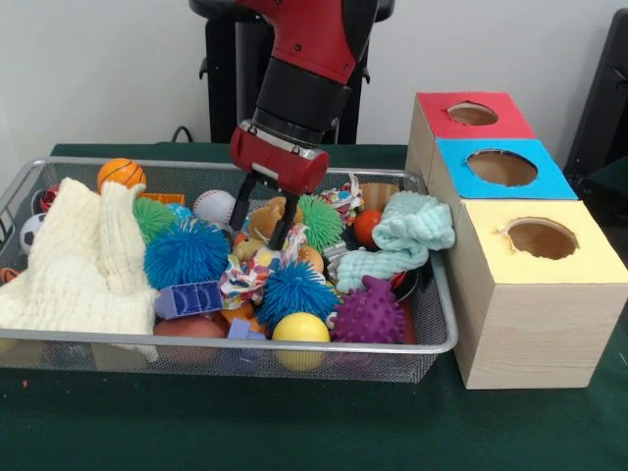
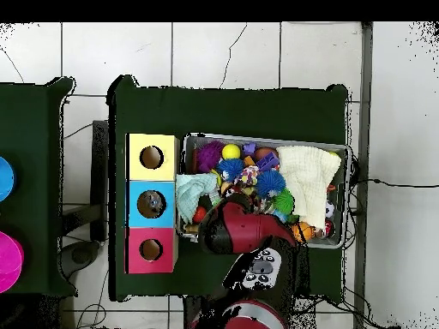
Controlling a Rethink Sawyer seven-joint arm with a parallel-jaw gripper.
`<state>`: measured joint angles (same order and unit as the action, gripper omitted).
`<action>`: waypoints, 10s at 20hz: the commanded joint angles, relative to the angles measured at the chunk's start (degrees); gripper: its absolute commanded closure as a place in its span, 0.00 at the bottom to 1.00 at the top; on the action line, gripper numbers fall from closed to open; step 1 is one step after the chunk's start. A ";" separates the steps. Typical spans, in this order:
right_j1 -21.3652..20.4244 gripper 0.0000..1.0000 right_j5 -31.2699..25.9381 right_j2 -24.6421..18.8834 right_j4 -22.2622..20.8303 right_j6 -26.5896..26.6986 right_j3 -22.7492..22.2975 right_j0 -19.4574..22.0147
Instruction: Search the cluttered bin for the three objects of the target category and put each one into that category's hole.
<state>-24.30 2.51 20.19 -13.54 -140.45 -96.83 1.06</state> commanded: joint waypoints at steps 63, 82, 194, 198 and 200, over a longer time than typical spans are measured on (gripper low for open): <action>-2.24 0.00 -1.52 -5.72 4.29 0.13 2.25 2.16; 1.35 0.00 9.90 14.38 -1.43 2.64 14.44 -4.25; 5.31 0.00 -33.72 -15.73 23.36 -4.65 -4.73 15.76; 4.14 0.00 -38.82 -18.42 23.52 -1.74 -5.41 18.61; 3.95 1.00 -39.98 -19.05 22.85 -0.79 -5.59 19.36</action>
<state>-21.81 -27.15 8.30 7.89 -140.45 -99.58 18.20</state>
